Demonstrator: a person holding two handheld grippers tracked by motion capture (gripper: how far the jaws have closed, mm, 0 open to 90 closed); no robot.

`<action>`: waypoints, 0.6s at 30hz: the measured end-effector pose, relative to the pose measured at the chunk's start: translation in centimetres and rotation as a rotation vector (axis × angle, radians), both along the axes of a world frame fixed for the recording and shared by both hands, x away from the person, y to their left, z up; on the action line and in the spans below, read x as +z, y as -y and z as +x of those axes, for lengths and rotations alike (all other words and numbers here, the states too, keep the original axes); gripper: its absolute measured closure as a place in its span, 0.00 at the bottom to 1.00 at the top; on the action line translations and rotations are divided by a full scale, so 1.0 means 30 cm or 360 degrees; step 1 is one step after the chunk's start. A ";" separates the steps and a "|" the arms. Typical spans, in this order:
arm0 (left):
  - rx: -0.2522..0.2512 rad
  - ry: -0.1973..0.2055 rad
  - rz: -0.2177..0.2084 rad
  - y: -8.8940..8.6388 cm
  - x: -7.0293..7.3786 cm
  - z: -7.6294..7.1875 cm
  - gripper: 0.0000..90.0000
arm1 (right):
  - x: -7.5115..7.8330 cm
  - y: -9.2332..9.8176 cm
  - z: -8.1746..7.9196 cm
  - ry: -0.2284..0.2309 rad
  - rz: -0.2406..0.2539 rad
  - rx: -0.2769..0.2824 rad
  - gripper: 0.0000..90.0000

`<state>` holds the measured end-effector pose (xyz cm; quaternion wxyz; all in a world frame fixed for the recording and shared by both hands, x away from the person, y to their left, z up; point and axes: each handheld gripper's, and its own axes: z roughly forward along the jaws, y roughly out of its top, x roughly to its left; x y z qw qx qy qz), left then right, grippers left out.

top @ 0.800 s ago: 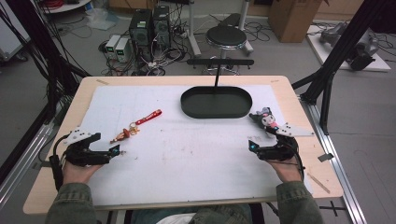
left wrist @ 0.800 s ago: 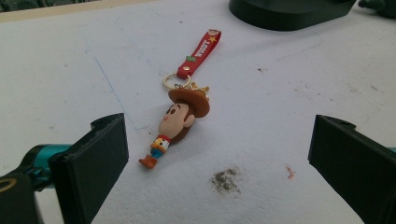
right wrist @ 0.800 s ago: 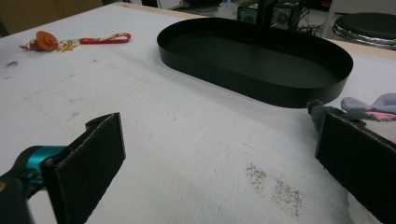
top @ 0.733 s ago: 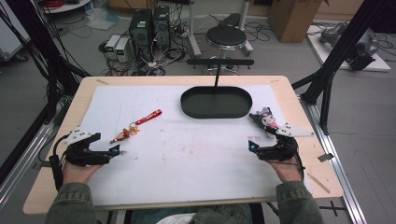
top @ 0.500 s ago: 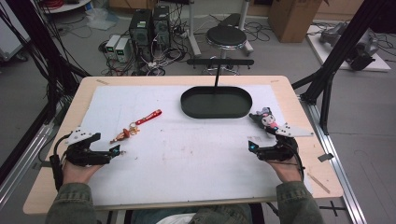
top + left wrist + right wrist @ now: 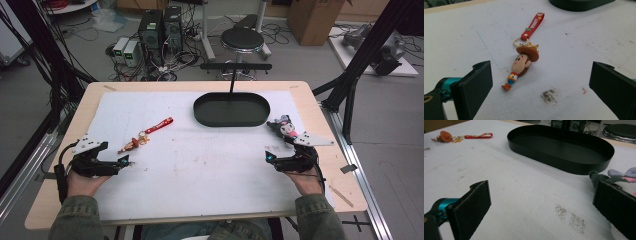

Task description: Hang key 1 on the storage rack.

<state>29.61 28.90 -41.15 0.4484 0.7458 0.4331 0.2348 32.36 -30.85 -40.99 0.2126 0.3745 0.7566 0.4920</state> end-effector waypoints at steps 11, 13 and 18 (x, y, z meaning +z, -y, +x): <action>-0.0032 -0.0065 0.0096 0.031 0.052 0.063 0.06 | 0.001 0.004 -0.012 -0.0001 0.0020 -0.0019 0.01; -0.0045 -0.0085 0.0093 0.033 0.053 0.080 0.06 | 0.000 0.003 -0.011 0.0005 0.0009 -0.0012 0.01; -0.0068 -0.0138 0.0099 0.039 0.065 0.122 0.06 | 0.000 0.004 -0.013 0.0011 -0.0028 -0.0019 0.01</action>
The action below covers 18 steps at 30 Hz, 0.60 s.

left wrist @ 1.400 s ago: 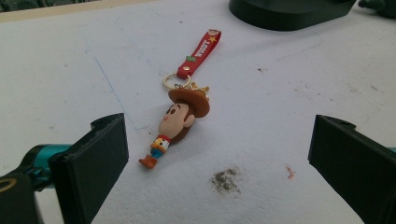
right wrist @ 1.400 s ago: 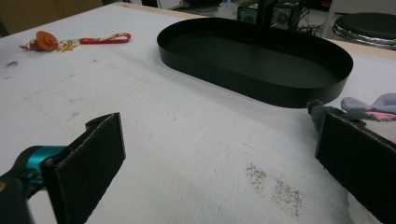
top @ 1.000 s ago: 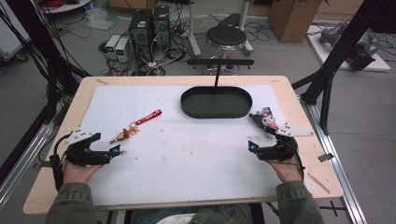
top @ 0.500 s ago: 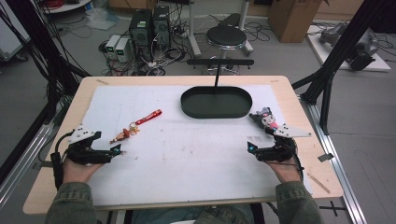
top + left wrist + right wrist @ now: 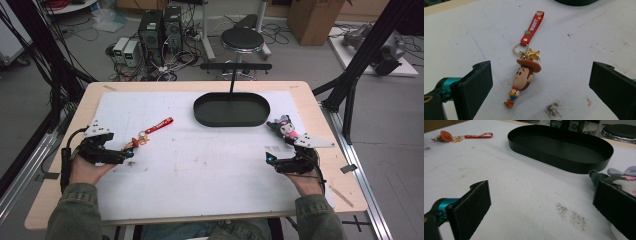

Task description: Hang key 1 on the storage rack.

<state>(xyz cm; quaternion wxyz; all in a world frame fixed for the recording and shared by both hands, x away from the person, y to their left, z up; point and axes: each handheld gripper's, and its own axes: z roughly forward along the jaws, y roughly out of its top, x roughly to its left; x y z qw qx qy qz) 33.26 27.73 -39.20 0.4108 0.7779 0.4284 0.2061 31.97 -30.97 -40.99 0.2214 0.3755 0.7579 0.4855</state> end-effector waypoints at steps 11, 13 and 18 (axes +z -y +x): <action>-0.0148 -0.0081 0.0103 0.058 0.062 0.105 0.06 | -0.004 -0.010 0.000 -0.0009 -0.0030 0.0006 0.01; -0.0170 -0.0078 0.0155 0.071 0.074 0.127 0.06 | -0.005 -0.012 -0.001 -0.0018 -0.0043 -0.0008 0.01; -0.0193 -0.0110 0.0188 0.085 0.087 0.191 0.06 | -0.007 -0.015 -0.001 -0.0012 -0.0074 -0.0021 0.01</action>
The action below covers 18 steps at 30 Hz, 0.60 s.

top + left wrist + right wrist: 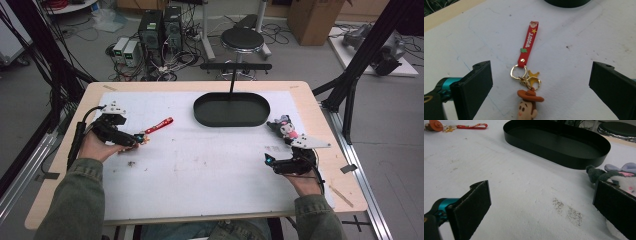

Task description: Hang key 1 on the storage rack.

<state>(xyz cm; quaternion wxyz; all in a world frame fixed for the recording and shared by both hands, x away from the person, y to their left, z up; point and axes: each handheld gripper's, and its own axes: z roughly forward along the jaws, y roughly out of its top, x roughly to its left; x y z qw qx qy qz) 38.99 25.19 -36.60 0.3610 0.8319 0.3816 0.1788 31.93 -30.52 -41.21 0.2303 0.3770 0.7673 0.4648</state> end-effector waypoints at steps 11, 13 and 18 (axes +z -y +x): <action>-0.0157 -0.0066 0.0138 0.065 0.039 0.147 0.06 | -0.001 -0.002 -0.003 0.0010 -0.0024 -0.0028 0.01; -0.0171 -0.0084 0.0146 0.078 0.038 0.168 0.06 | 0.000 -0.001 -0.003 0.0016 -0.0020 -0.0023 0.01; -0.0233 -0.0167 0.0192 0.112 0.013 0.240 0.06 | 0.000 -0.002 -0.003 0.0013 -0.0002 -0.0018 0.01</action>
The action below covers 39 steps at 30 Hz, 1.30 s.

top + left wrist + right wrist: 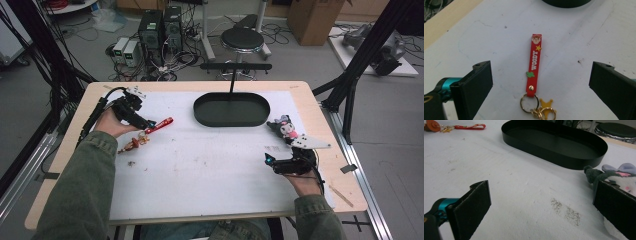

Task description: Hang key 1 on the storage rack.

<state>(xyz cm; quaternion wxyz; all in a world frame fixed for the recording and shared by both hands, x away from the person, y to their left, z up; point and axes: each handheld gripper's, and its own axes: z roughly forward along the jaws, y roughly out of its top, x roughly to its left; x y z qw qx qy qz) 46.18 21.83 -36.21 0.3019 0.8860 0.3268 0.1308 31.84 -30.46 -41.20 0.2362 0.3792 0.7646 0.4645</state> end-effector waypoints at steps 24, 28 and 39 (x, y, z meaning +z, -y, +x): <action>0.0086 -0.0262 -0.0003 0.069 -0.171 0.171 0.17 | -0.007 -0.008 0.000 -0.0015 0.0024 0.0042 0.01; 0.0062 -0.0300 0.0007 0.079 -0.181 0.179 0.26 | -0.007 -0.008 0.000 -0.0020 0.0030 0.0040 0.01; 0.0117 -0.0228 0.0116 0.097 -0.194 0.172 0.70 | -0.009 -0.004 0.005 -0.0004 0.0000 -0.0026 0.01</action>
